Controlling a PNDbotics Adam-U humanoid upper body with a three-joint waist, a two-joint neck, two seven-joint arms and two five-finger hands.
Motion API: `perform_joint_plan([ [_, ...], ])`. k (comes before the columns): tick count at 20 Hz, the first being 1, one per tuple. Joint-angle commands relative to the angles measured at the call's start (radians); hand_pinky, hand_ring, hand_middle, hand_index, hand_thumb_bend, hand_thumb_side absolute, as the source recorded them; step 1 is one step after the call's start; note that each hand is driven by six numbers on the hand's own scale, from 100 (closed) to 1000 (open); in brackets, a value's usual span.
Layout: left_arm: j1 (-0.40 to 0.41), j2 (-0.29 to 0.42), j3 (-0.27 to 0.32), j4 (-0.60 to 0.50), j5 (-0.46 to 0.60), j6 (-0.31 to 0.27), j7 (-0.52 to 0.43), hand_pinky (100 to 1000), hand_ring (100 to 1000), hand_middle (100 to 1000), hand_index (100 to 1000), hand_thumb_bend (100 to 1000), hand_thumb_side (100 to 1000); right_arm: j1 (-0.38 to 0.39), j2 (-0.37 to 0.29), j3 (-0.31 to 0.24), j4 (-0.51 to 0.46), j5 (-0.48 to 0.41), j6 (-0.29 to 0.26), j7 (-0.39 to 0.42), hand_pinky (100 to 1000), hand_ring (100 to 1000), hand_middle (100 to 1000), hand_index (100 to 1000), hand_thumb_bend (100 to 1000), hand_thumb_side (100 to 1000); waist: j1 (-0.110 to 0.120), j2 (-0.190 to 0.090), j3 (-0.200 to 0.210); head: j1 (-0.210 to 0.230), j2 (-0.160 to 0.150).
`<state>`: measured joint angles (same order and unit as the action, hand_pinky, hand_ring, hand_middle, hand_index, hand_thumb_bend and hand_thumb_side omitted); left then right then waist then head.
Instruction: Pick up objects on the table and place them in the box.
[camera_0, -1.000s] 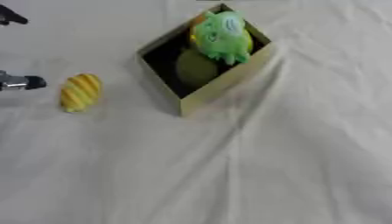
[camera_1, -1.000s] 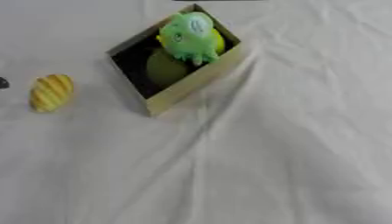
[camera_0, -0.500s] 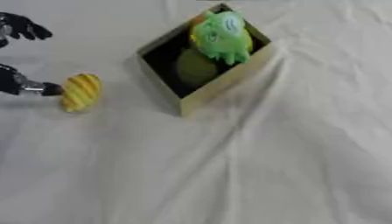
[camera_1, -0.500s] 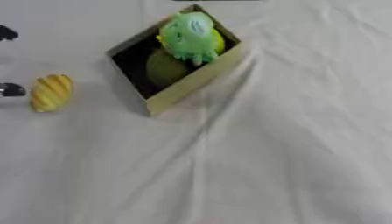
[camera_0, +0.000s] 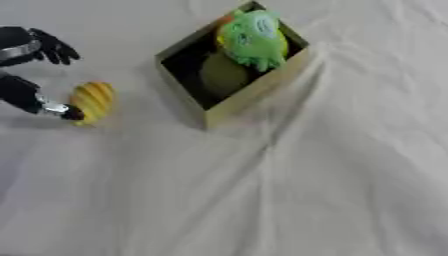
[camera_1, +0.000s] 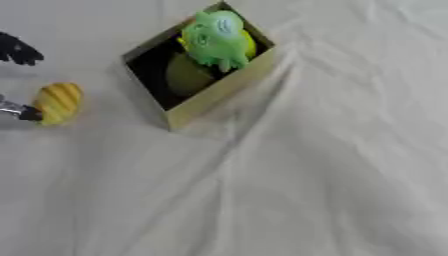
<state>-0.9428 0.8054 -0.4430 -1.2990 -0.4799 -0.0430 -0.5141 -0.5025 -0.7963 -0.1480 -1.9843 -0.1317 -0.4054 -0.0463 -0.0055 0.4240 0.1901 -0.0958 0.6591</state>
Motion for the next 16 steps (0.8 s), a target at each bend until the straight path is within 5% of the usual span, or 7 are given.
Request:
perform_joint_plan([
  [1,-0.027,0.005,0.011,0.011,-0.014,0.013,-0.013,774,754,692,832,804,588,-0.013,-0.018,-0.007,-0.016,0.001,0.011,0.005,898,898,627,757,151,450,0.002,-0.029,-0.001,0.008,-0.002],
  [16,-0.046,-0.074,-0.009,0.145,-0.090,0.039,0.012,743,726,652,791,780,574,-0.005,-0.013,-0.010,-0.016,-0.011,0.019,0.026,902,901,625,755,139,463,-0.001,-0.027,-0.011,0.026,0.001],
])
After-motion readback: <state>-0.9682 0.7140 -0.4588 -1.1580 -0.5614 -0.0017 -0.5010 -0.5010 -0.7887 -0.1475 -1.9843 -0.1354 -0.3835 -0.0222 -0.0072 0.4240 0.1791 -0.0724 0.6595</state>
